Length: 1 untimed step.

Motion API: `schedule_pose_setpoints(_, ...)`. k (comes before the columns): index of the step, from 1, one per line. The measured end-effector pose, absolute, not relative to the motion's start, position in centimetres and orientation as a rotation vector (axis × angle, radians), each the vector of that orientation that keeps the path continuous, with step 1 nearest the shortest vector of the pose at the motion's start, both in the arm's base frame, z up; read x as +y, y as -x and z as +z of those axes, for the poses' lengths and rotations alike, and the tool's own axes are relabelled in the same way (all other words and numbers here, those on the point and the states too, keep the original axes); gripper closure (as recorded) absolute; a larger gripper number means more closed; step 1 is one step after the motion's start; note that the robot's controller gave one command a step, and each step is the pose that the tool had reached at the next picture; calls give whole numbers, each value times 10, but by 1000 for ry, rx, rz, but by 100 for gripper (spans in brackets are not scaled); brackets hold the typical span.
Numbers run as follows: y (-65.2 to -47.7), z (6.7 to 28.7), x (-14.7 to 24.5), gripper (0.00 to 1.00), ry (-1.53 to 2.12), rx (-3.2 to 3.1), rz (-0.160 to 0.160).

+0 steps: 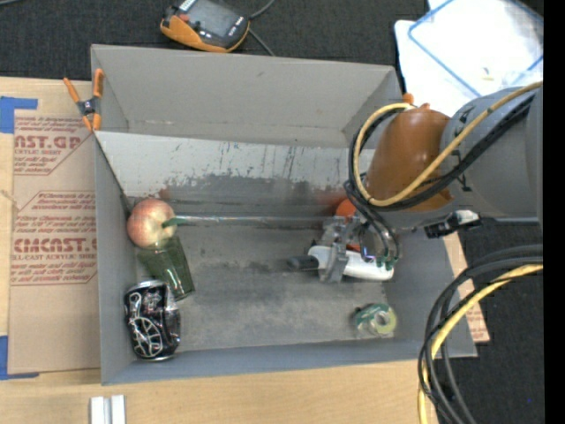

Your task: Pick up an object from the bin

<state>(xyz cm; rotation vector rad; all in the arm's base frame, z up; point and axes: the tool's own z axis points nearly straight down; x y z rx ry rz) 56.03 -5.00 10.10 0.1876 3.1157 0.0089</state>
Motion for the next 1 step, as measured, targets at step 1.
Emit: schedule_pose_setpoints(1,-552,97,-55,100,-167,3119,7)
